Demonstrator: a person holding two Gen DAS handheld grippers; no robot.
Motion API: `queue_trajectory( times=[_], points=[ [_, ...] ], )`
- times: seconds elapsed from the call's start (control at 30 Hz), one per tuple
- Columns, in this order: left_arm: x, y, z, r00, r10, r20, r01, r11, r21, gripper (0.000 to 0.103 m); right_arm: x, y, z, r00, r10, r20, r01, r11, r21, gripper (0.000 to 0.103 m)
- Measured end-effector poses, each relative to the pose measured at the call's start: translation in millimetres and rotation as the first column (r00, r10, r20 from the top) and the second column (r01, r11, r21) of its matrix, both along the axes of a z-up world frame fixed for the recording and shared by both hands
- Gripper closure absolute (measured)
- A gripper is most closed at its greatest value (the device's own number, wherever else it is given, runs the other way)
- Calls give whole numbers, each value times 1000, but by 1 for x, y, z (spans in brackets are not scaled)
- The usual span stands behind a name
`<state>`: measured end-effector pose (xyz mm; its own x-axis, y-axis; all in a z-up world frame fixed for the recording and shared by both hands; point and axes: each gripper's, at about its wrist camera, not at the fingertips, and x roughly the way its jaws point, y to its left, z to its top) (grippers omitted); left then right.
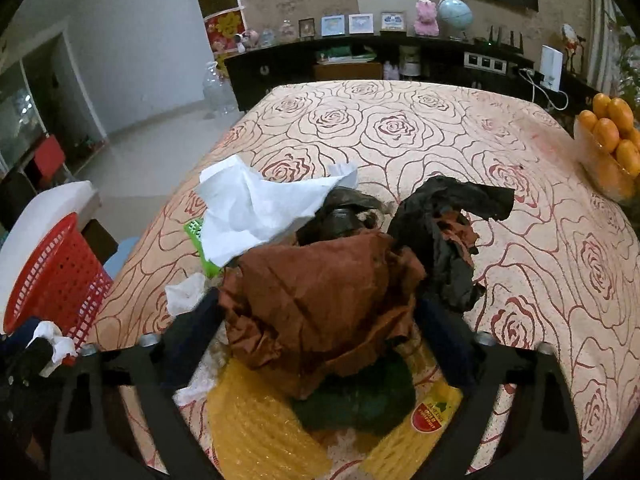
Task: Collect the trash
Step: 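Hold the tissue in the left tool while the right tool grasps the brown cloth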
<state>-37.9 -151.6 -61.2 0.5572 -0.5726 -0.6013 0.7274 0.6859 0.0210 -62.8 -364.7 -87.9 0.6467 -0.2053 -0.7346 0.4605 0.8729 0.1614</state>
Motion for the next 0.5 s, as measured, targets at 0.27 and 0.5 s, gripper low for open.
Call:
queue_trajectory(
  times=[0.27, 0.5],
  points=[
    [4, 7, 4, 1000, 26, 5, -26, 1000, -12, 76, -15, 4, 20, 997, 4, 77, -2, 1000, -16, 42],
    [6, 12, 13, 998, 50, 23, -49, 998, -29, 76, -39, 3, 51, 981, -26, 194, 33, 999, -31, 42]
  ],
)
